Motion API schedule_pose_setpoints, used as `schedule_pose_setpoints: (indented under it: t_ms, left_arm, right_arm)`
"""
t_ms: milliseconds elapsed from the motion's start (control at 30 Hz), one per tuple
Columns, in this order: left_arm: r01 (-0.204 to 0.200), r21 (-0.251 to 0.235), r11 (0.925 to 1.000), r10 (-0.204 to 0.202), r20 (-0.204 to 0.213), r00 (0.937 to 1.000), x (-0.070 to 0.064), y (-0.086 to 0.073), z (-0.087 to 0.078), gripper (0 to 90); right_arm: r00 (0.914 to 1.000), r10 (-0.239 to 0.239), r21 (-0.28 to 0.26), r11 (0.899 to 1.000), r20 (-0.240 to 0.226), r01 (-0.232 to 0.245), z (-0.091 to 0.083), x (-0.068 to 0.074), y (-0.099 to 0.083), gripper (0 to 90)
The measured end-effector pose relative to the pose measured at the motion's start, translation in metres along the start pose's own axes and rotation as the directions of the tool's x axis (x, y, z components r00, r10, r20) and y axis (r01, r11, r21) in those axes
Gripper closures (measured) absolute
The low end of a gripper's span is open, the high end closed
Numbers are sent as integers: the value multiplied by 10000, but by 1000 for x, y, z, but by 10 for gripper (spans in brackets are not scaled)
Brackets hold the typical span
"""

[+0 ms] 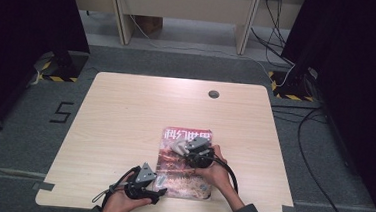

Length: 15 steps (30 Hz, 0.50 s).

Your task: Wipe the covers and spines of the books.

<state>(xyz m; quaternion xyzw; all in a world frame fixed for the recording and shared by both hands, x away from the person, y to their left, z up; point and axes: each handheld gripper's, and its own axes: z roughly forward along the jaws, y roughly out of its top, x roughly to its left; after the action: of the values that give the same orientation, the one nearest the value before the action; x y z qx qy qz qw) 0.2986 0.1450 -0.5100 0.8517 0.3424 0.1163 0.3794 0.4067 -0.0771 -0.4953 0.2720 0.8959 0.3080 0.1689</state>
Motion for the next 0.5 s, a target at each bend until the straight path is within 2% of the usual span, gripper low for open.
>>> schedule_pose_setpoints:
  t_ms: [67,167,200,267,300,367,400,500]
  left_arm:
    - [-77,57,10000,77,36,10000,0,1,0,336]
    - [-72,61,10000,71,43,10000,1,1,0,339]
    - [-91,88,9999,91,31,10000,1,1,-1,339]
    - [-77,106,9999,76,52,10000,1,1,-1,339]
    - [-77,106,9999,76,52,10000,1,1,-1,342]
    - [-68,96,9999,68,43,10000,1,1,-1,346]
    - [-88,102,9999,87,39,10000,0,1,-1,347]
    - [-53,93,9999,53,18,10000,0,1,-1,348]
  right_arm:
    - [9997,191,-52,9998,-164,-192,-1,-4,-2,707]
    - [9996,263,52,9996,36,-263,-2,-9,-3,707]
    - [9994,318,95,9994,134,-319,-2,-13,-4,707]
    - [9954,817,98,9966,502,-823,-6,-31,-12,707]
    - [9954,817,98,9966,502,-823,-6,-31,-12,707]
    - [9882,1295,120,9913,816,-1309,-9,-45,-18,707]
    - [9796,1759,60,9841,976,-1773,-12,-56,-25,707]
    - [9744,2043,-20,9788,943,-2050,-14,-62,-29,704]
